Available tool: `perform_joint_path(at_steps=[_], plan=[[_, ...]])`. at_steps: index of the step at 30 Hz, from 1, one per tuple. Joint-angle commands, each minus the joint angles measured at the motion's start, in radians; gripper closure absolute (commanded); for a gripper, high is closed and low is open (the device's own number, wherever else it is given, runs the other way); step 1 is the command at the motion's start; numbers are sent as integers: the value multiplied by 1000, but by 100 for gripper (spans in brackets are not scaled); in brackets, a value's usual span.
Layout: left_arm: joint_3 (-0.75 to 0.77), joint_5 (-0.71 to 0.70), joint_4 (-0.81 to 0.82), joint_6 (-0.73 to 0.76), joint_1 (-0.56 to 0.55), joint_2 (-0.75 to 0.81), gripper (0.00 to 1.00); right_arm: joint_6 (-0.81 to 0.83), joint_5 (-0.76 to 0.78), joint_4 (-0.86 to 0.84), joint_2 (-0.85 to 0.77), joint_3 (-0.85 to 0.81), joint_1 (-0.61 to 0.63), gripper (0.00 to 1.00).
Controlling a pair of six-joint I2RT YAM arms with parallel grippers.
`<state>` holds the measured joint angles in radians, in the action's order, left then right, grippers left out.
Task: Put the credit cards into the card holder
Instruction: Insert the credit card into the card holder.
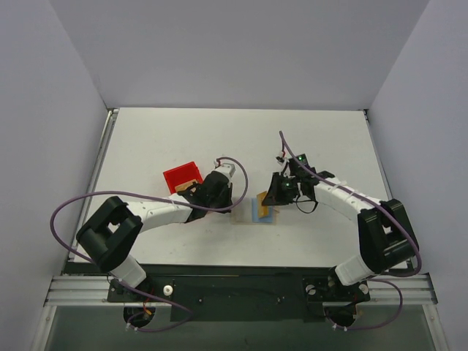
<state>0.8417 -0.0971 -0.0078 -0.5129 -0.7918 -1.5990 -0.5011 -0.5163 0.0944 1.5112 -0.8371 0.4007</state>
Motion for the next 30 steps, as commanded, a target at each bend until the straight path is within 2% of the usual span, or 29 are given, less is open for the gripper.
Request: perform_joint_path(at_steps=[1, 30], plan=[[-38, -10, 51, -12, 3, 40, 100, -24, -108, -85, 27, 21, 1, 100], [-36, 16, 63, -15, 3, -47, 100, -74, -99, -196, 130, 56, 4, 100]])
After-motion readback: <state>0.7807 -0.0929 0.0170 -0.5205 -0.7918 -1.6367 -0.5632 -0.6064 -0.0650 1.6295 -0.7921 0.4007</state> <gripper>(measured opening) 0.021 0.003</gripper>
